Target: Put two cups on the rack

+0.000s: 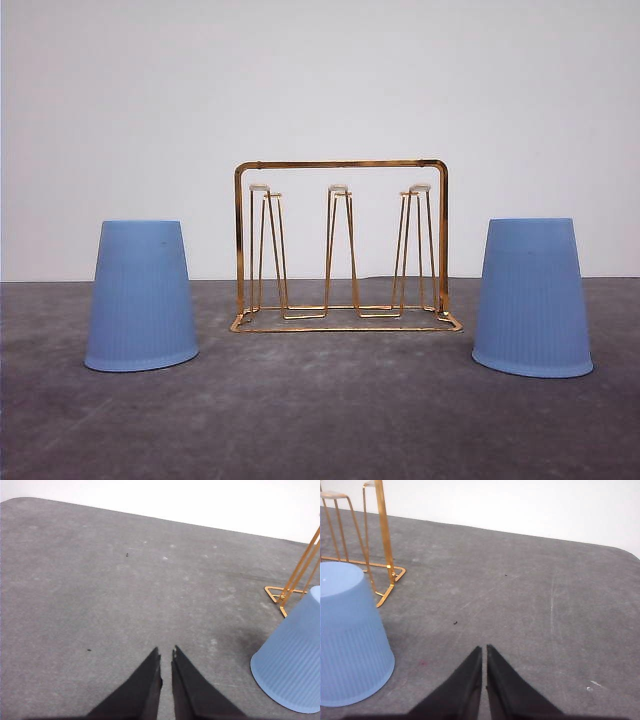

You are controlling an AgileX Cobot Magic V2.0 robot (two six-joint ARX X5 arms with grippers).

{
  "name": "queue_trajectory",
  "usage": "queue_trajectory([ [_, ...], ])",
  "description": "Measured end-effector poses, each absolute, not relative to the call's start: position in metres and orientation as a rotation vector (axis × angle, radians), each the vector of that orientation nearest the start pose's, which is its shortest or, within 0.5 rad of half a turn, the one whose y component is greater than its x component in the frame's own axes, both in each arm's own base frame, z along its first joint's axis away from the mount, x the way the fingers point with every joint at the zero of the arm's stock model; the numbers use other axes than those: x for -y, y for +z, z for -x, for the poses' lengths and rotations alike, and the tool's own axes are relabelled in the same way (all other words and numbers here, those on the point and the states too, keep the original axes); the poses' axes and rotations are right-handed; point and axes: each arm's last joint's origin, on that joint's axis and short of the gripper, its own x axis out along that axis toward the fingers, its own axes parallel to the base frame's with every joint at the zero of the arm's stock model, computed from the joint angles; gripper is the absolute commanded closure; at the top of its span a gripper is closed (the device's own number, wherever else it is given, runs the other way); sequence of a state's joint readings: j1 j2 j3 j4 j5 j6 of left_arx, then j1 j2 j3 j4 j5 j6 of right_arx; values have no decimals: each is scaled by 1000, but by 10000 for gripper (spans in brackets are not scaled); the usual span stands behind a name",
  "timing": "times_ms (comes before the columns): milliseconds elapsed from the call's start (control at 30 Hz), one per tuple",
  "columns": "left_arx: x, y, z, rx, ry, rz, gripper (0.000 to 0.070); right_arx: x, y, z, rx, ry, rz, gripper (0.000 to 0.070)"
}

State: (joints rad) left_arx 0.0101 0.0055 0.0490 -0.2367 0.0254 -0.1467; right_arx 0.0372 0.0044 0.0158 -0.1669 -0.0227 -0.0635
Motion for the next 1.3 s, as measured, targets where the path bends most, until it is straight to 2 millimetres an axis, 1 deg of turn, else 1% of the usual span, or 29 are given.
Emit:
queue_trajectory([
  [1300,0,157,-93,-194,-1,150,677,-4,155,-96,-132,67,60,685],
])
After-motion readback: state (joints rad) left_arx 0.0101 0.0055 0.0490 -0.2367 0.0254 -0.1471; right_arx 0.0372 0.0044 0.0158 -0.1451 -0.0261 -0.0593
